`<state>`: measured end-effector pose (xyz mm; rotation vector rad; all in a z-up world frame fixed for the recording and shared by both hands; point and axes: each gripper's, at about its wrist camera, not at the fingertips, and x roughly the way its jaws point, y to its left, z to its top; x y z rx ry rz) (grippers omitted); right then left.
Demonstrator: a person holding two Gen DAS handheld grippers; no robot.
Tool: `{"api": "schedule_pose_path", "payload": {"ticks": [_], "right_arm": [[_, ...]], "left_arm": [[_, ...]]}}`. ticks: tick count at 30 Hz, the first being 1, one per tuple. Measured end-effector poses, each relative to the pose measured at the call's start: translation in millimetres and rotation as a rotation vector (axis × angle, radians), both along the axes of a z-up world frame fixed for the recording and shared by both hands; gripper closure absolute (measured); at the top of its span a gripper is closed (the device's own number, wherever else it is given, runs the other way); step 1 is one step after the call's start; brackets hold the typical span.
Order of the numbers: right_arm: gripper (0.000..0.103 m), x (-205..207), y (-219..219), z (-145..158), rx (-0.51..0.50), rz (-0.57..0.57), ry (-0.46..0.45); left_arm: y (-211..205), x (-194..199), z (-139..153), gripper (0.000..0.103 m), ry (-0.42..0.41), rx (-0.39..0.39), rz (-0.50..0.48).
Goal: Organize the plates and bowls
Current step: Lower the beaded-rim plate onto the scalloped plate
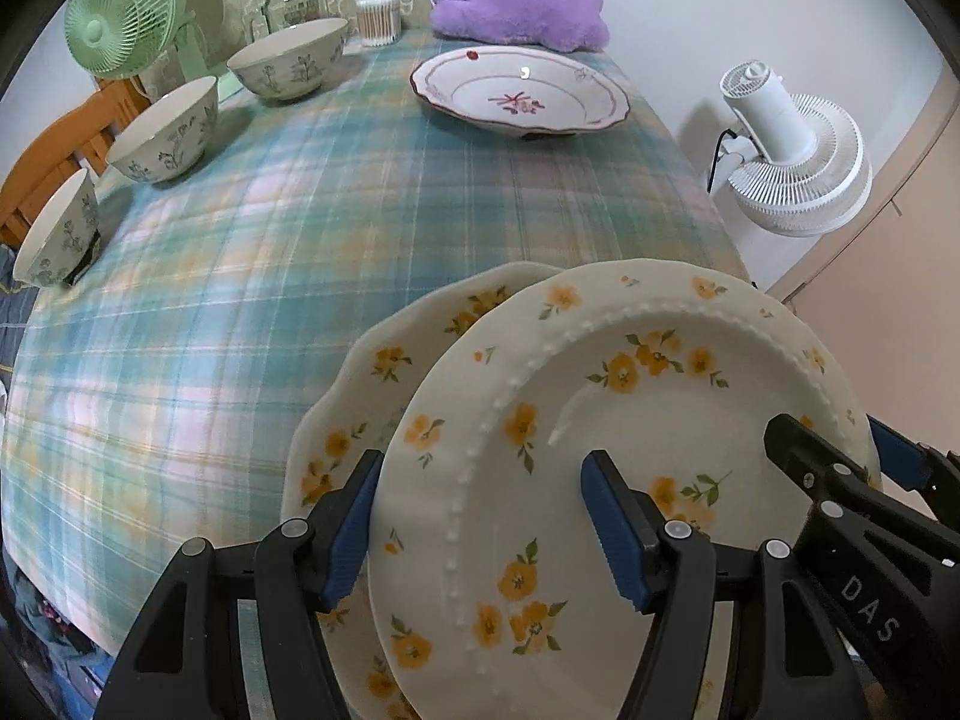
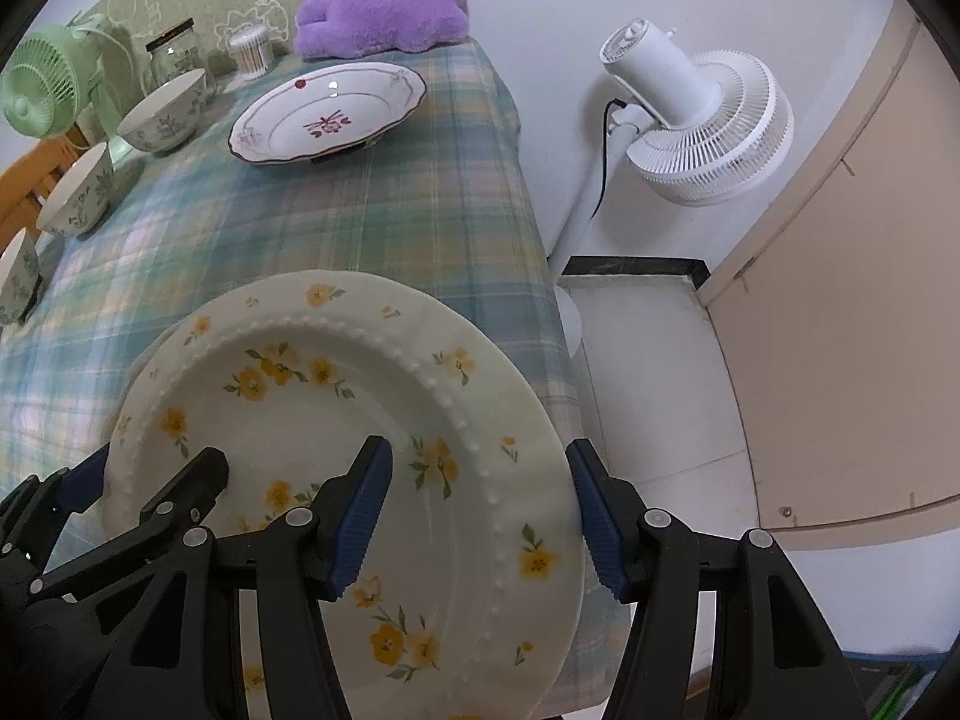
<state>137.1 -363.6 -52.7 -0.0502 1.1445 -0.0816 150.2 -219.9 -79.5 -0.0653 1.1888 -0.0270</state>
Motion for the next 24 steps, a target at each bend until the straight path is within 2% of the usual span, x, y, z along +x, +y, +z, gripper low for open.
{"api": "schedule_pose_path", "payload": {"ticks": [8, 14, 16, 19, 24], "right_arm": [[0.040, 4, -2, -3, -0.004, 0.020, 0.007], [0.041, 7, 0, -5, -0.010, 0.031, 0.006], [0.041, 8, -1, -5, -0.013, 0.036, 0.007], [0.044, 8, 1, -4, -0.011, 0.049, 0.003], [0.045, 5, 0, -3, -0.012, 0.056, -0.012]], "left_arm": [[0, 3, -9, 0.034, 0.021, -0.015, 0.031], [0, 2, -10, 0.033, 0.005, -0.007, 0.054], [-3, 2, -10, 0.033, 0.010, 0.017, 0.056], [-13, 2, -8, 0.033, -0.004, 0.096, 0.034], [-7, 2, -7, 0.029, 0.006, 0.075, 0.046]]}}
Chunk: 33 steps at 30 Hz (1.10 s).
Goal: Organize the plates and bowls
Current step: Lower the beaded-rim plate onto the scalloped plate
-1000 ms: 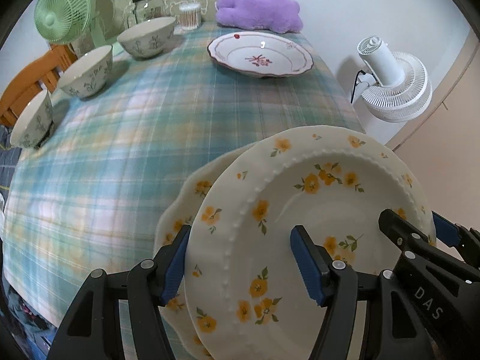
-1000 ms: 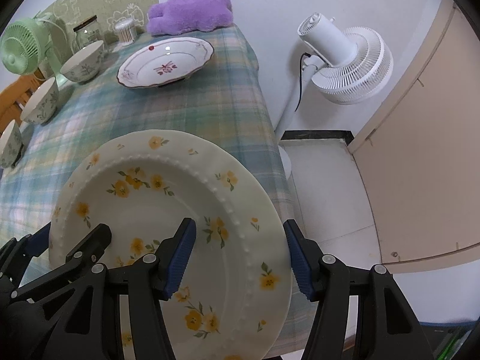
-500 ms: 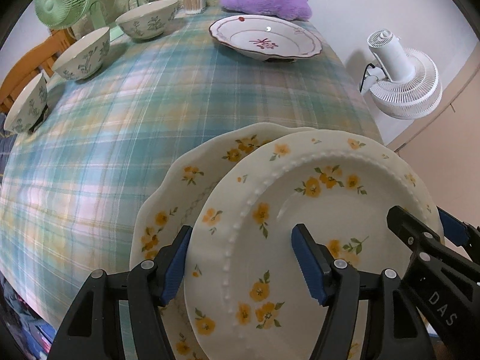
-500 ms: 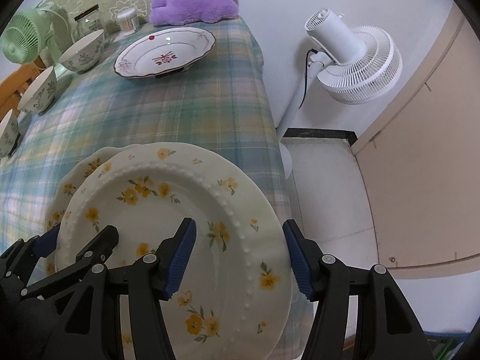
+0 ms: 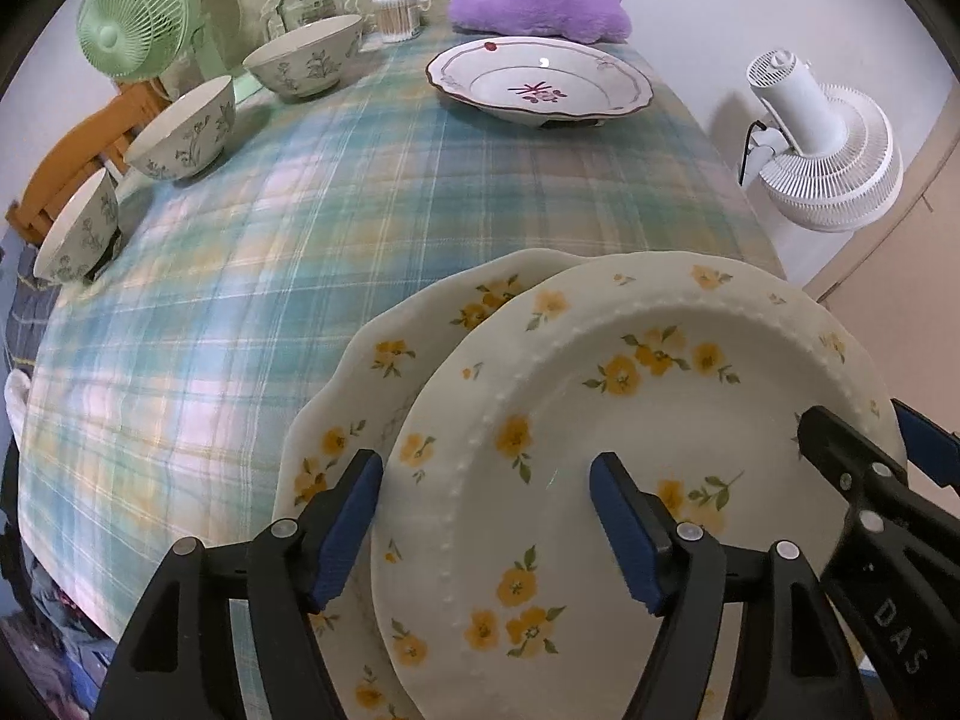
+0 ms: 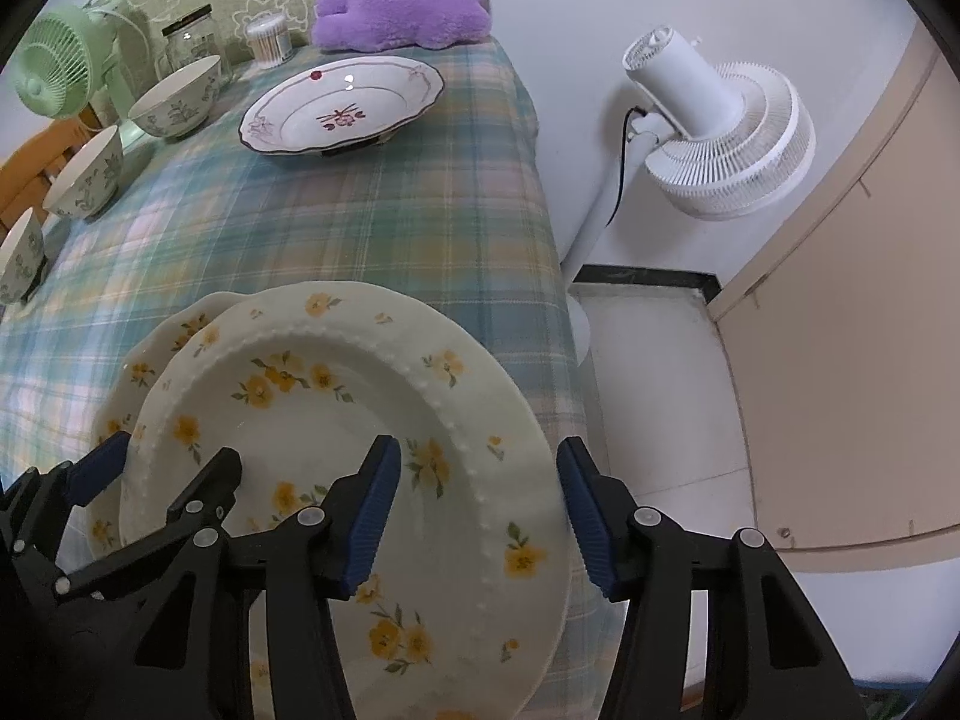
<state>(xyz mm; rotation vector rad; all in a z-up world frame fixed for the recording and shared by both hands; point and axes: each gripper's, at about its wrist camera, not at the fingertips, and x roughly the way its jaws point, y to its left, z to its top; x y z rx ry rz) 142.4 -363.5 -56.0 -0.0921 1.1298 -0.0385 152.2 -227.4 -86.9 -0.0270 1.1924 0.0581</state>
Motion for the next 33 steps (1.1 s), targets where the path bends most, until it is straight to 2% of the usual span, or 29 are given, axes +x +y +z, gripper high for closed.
{"api": "schedule_pose_path", "payload": {"ticks": [6, 10, 12, 24, 33], "right_arm": [[0.046, -4, -3, 5, 0.020, 0.003, -0.006], [0.059, -7, -10, 5, 0.057, -0.018, 0.006], [0.062, -7, -11, 2, 0.058, -0.027, 0.020], [0.062, 0, -1, -4, 0.043, -0.017, 0.033], [0.061, 7, 11, -11, 0.059, -0.001, 0.058]], "left_arm": [[3, 0, 5, 0.027, 0.014, -0.009, -0.004], [8, -2, 9, 0.027, 0.025, 0.000, -0.014], [9, -4, 11, 0.027, 0.026, 0.011, -0.021], [18, -2, 15, 0.027, 0.035, 0.026, -0.028], [32, 0, 12, 0.027, 0.054, 0.032, 0.003]]}}
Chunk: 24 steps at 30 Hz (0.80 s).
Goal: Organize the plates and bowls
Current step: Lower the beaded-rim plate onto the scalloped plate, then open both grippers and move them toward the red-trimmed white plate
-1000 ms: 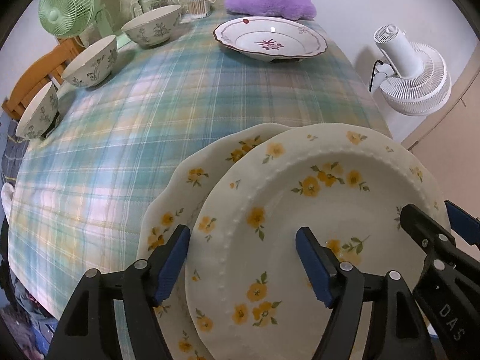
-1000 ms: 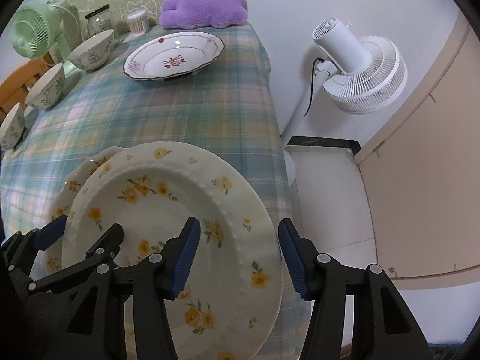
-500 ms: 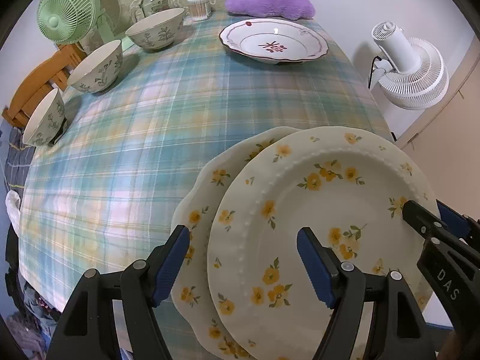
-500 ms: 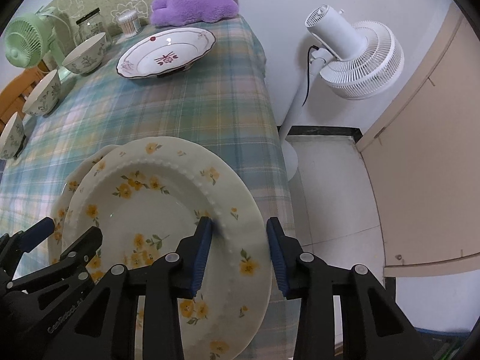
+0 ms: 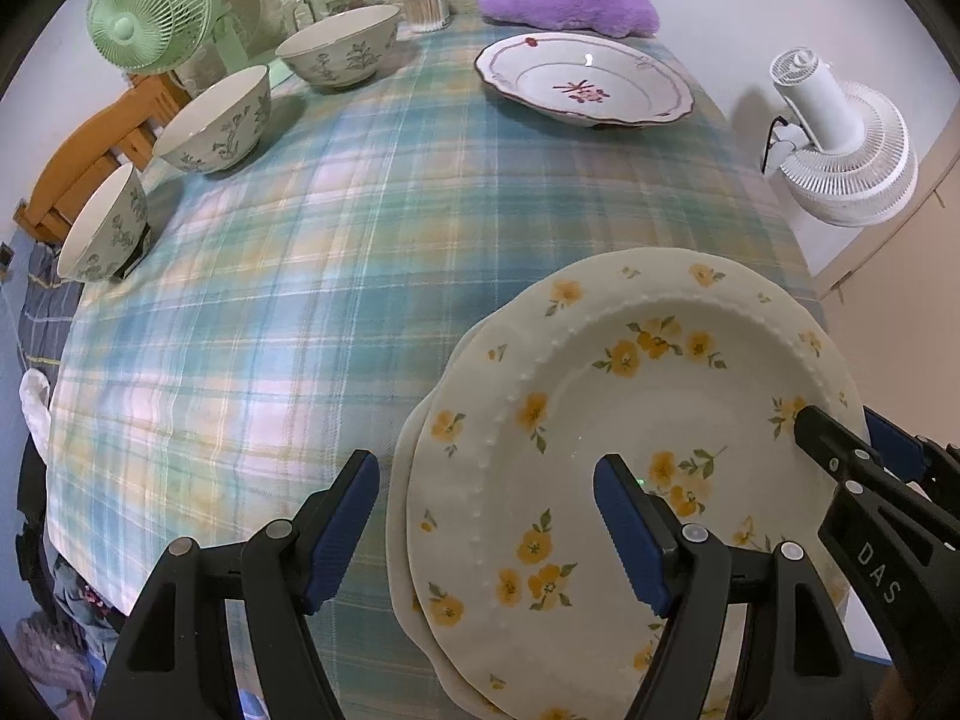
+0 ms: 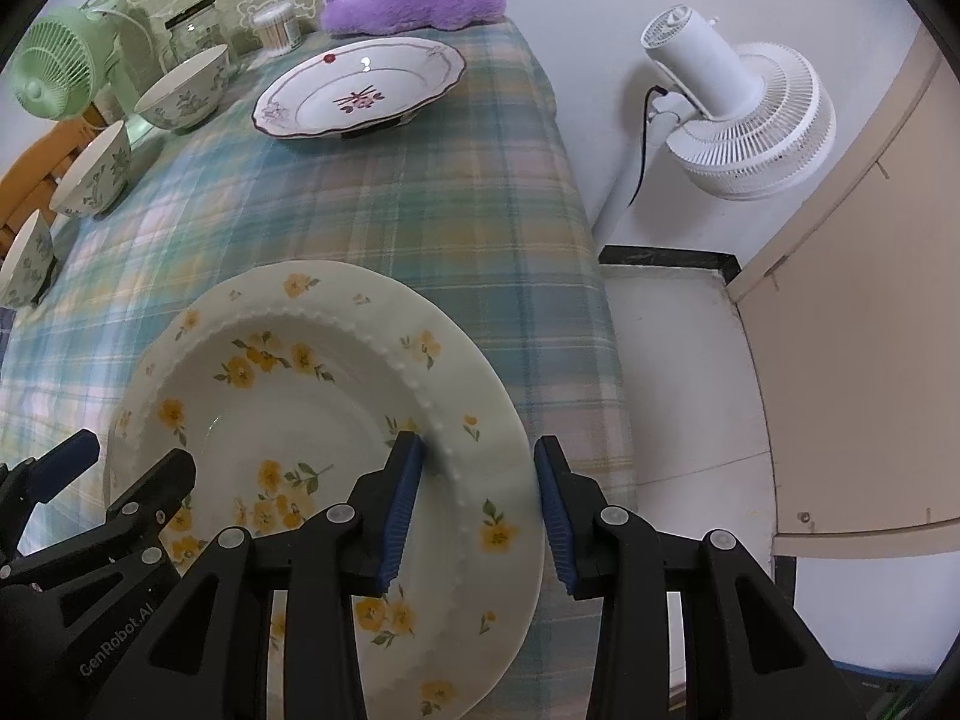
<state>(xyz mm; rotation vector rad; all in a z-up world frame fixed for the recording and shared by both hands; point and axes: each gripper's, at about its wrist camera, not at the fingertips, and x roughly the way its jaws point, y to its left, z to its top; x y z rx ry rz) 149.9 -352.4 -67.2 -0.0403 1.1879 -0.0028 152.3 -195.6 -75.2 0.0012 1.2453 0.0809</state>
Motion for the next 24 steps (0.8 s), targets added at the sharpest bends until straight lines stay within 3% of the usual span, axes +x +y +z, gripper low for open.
{"api": "schedule_pose_path", "payload": {"ticks": [13, 15, 17, 24], "right_arm": [[0.058, 1, 4, -3, -0.008, 0.041, 0.027], [0.053, -1, 5, 1, 0.000, 0.040, 0.018], [0.039, -5, 8, 9, 0.025, 0.040, -0.011], [0.034, -16, 32, 39, 0.029, 0.015, -0.101]], "left_arm": [[2, -6, 0, 0.027, 0.000, -0.005, 0.015], [2, -8, 2, 0.023, -0.008, -0.004, 0.004], [5, -9, 7, 0.023, -0.023, 0.003, -0.005], [30, -8, 30, 0.015, -0.085, -0.020, -0.087]]}}
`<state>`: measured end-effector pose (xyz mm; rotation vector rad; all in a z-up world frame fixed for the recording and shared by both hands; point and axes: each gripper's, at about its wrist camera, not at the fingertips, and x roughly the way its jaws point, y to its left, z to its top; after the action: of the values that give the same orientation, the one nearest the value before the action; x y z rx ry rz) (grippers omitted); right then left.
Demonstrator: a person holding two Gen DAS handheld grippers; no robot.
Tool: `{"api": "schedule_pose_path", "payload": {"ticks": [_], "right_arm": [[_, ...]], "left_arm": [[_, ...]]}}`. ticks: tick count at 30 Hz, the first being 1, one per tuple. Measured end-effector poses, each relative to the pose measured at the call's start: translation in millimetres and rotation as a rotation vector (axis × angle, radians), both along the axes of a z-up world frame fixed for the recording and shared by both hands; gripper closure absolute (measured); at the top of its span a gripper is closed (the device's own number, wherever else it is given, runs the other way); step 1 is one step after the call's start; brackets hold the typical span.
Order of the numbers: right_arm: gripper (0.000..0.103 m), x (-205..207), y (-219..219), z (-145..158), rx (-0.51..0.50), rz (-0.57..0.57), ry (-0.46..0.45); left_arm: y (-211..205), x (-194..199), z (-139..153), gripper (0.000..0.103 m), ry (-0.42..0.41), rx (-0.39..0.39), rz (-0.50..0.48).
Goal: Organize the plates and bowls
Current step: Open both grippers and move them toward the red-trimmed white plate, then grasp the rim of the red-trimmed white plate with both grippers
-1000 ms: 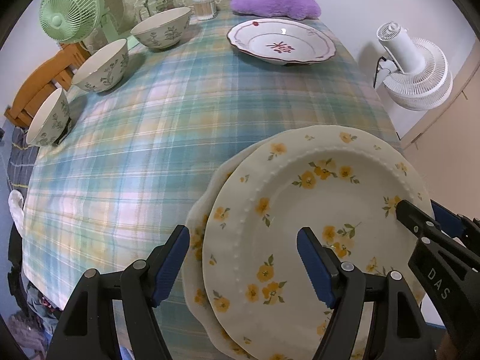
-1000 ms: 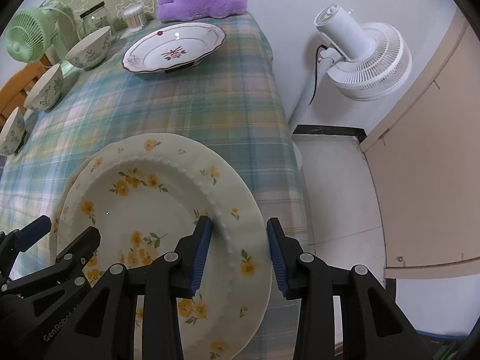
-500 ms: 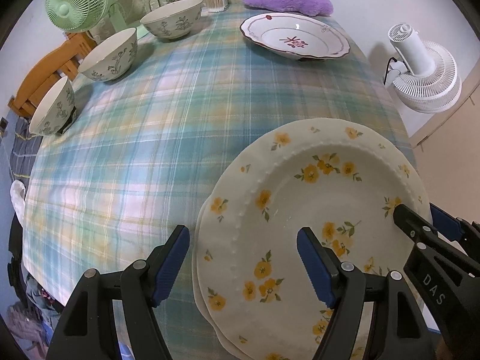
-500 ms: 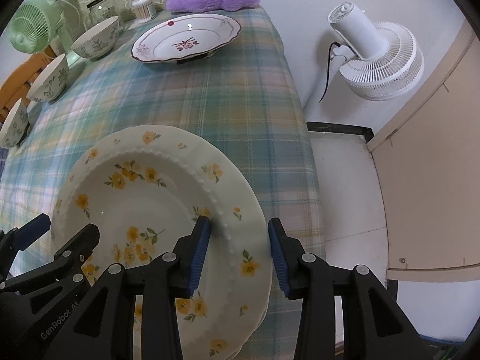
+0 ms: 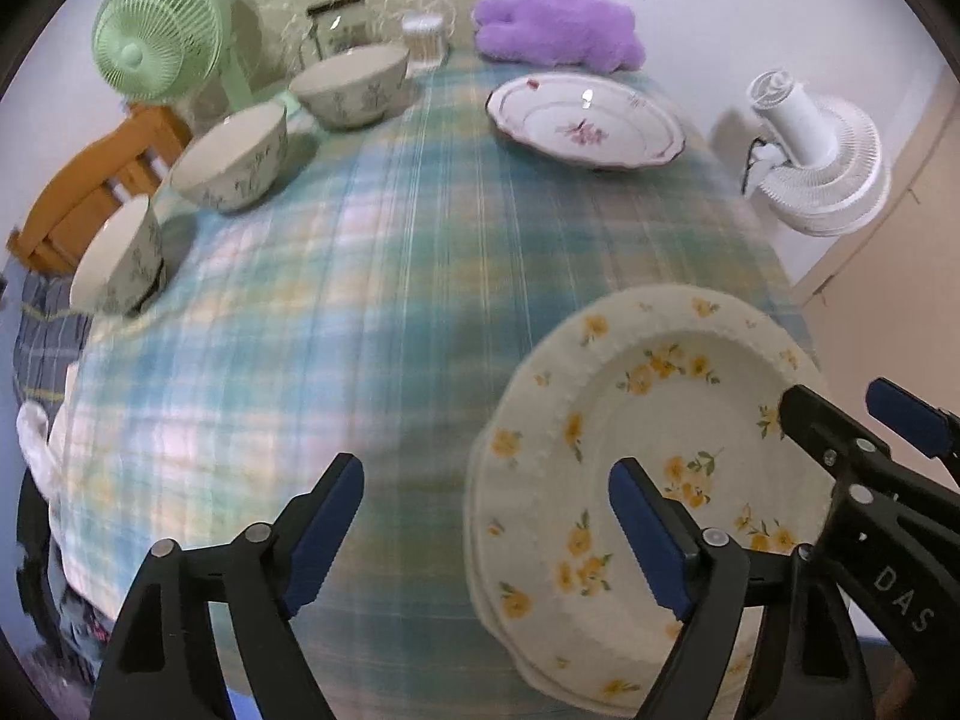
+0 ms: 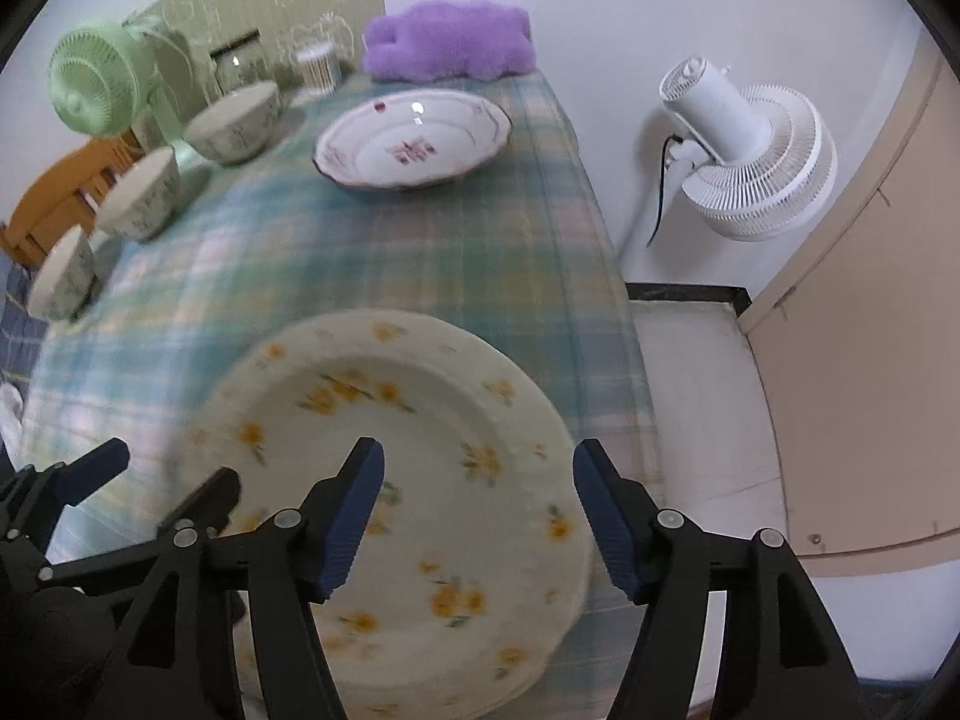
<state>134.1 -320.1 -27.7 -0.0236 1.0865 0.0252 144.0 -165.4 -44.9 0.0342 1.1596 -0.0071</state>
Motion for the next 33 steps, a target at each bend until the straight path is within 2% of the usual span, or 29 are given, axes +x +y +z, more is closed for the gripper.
{"api": "schedule_pose_path", "payload": {"ticks": [4, 8, 13, 20, 33], "right_arm": [[0.034, 0, 18, 16, 0.051, -0.036, -0.026], [0.034, 4, 43, 32, 0.057, -0.046, -0.066], [0.034, 23, 57, 46, 0.092, -0.080, -0.095], [0.034, 70, 54, 60, 0.084, -0.071, -0.145], [0.034, 173, 19, 52, 0.081, -0.014, -0.170]], "left_arm": [[17, 3, 17, 0.013, -0.041, -0.012, -0.041], [34, 13, 32, 0.012, -0.083, -0.023, -0.063], [42, 38, 42, 0.012, -0.109, -0.063, -0.042], [31, 85, 54, 0.012, -0.177, -0.040, -0.021], [-11, 181, 39, 0.014, -0.199, -0.024, 0.060]]}}
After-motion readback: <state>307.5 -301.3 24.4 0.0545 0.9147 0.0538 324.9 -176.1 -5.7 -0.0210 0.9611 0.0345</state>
